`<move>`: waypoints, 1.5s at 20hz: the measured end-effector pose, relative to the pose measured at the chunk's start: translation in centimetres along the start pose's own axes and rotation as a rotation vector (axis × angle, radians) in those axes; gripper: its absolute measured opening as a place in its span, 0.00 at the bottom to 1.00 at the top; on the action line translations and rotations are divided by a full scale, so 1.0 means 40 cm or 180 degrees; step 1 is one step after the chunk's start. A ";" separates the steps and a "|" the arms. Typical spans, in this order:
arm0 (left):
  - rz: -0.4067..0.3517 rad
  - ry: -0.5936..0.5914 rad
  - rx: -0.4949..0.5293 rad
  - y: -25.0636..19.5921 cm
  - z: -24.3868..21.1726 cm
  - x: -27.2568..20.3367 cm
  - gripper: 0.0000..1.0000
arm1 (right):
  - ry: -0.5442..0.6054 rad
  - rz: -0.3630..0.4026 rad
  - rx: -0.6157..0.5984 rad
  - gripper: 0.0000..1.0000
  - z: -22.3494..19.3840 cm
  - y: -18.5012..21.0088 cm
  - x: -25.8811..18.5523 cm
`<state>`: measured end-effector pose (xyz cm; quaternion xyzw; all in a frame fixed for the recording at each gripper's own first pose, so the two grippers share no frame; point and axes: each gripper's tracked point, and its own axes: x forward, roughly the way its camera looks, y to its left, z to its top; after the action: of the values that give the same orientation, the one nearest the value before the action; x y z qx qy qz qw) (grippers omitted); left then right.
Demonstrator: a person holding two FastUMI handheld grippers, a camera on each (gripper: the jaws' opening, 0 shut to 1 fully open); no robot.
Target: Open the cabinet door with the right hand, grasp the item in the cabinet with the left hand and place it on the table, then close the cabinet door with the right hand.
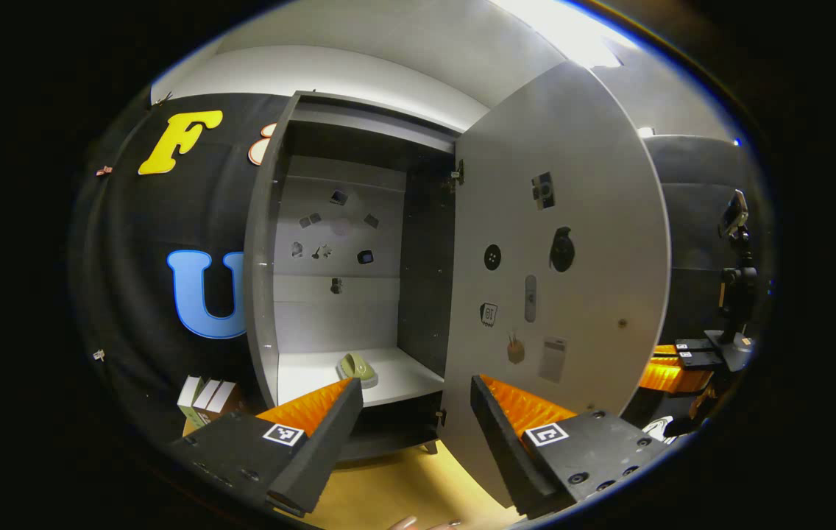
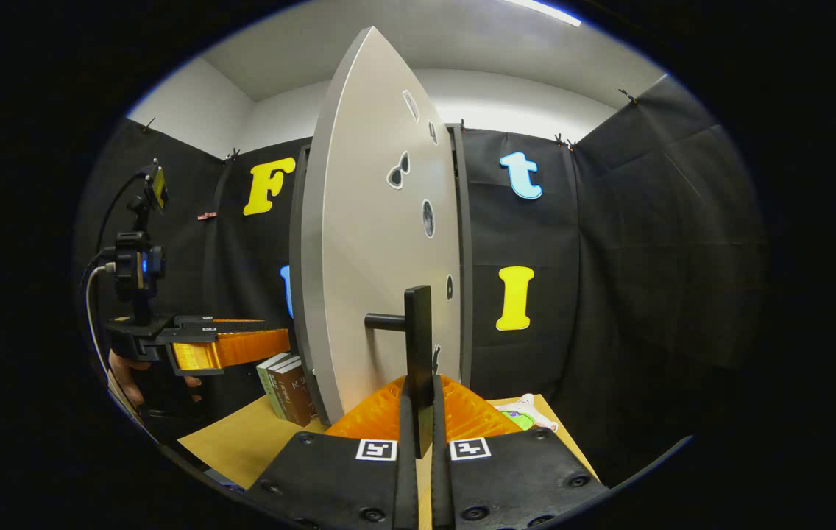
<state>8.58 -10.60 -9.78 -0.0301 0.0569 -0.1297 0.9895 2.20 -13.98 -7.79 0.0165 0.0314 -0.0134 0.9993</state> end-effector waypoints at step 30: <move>0.0578 0.0596 -0.0115 0.164 -0.054 0.544 0.94 | 0.0149 -0.0812 -0.0116 0.67 -0.037 -0.520 -0.052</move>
<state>30.87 -10.01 -14.68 -0.0304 0.1538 -0.0408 0.9868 -0.54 -34.64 -9.80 -0.0056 0.0567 -0.1395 0.9886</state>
